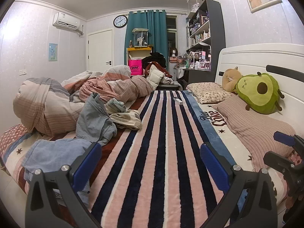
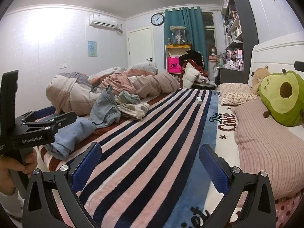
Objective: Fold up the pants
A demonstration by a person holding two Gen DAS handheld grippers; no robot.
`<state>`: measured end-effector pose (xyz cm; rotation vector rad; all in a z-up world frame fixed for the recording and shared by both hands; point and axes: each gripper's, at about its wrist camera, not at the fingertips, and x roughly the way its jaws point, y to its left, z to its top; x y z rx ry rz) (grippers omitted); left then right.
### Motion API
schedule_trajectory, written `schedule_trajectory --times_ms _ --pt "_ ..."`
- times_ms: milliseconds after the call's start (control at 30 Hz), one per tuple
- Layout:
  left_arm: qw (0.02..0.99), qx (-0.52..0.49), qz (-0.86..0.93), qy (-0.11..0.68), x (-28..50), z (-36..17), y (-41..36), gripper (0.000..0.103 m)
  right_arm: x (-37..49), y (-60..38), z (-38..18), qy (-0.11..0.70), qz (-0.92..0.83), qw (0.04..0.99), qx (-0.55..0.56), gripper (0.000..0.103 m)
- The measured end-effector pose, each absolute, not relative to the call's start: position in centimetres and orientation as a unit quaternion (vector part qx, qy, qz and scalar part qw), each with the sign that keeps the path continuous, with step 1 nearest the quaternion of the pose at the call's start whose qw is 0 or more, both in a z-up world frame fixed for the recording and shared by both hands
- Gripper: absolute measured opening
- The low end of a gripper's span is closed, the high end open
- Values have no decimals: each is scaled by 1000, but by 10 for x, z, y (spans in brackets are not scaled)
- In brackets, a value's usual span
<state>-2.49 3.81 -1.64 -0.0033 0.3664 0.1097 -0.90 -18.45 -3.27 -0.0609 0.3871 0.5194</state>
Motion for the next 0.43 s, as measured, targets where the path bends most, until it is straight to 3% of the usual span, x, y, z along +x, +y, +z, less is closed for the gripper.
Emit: schedule_trajectory --times_ms 433 --pt "981 -2 54 185 -25 -18 35 102 -8 -187 -34 190 255 948 -29 102"
